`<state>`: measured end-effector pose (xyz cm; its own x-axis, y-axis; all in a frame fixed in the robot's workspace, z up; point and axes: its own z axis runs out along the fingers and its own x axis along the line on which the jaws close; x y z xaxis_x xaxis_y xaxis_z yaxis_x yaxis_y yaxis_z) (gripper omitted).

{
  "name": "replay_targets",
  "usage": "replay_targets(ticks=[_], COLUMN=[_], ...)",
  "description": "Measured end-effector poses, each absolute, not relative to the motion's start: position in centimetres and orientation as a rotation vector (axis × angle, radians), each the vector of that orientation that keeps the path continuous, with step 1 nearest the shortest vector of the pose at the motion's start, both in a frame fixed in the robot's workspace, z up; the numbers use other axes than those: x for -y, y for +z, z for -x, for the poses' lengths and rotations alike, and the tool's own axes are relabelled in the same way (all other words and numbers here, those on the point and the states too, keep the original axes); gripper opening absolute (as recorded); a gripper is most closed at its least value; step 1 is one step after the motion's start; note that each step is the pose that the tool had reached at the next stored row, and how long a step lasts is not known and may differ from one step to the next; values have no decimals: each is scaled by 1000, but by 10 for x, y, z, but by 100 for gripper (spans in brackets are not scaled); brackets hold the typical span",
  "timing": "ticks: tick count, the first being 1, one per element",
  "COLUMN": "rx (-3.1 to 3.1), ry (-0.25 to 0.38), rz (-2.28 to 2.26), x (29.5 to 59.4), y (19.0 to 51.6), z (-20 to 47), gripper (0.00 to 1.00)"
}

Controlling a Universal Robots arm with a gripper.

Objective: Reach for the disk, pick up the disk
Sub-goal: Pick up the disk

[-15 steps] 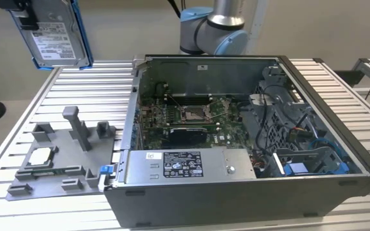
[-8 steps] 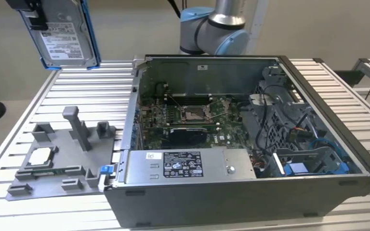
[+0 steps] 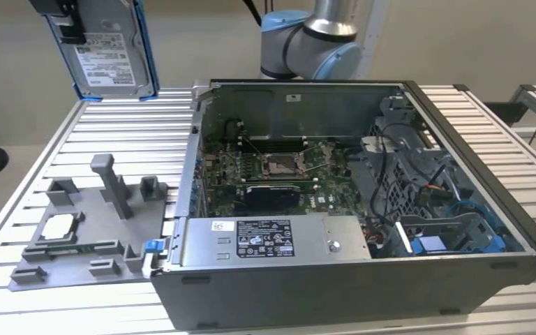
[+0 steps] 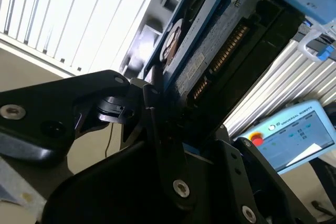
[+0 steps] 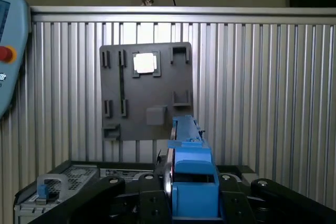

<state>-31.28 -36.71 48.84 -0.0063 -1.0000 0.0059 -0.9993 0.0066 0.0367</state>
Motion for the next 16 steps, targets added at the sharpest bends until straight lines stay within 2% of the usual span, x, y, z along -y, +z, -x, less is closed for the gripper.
replay_targets(ticks=[16], rx=[2203], ry=[-42], rz=[-2189], x=[368], y=[488], z=[271], gripper=[0])
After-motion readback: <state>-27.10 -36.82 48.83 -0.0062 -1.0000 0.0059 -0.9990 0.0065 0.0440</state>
